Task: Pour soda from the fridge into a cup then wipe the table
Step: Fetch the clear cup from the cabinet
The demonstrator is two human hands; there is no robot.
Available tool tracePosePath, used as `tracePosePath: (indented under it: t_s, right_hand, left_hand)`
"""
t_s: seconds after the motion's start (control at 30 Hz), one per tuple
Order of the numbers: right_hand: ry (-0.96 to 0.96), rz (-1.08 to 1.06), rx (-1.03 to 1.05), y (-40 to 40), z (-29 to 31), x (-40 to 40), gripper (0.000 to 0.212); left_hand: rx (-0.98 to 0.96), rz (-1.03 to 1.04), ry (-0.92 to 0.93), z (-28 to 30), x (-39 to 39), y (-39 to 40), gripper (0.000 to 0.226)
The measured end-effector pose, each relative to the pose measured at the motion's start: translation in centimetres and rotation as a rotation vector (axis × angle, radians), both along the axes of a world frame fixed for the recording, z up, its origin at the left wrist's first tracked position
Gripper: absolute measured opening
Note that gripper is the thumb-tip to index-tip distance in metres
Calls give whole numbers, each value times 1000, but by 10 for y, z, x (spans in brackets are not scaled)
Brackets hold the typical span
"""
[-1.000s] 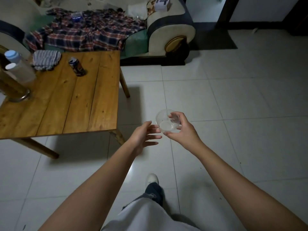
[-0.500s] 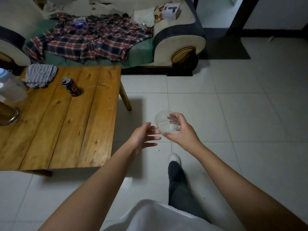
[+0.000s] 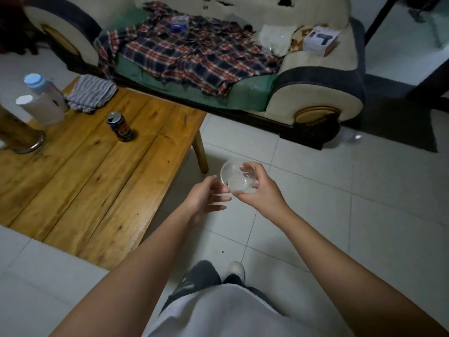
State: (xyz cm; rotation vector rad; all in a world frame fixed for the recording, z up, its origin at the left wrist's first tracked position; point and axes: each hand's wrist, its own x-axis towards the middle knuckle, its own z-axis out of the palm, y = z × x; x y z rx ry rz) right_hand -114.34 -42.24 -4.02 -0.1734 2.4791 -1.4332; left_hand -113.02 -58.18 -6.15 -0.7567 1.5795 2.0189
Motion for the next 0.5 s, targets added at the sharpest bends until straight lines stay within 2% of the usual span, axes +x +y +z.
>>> tracePosePath:
  t_s: [0.23, 0.5]
  right_hand:
    - [-50, 201, -36, -33, -3, -69, 63]
    - [-91, 423, -45, -126, -19, -154, 64]
  left_hand:
    - [7, 175, -12, -9, -39, -31, 37]
    - [40, 429, -50, -27, -90, -106, 36]
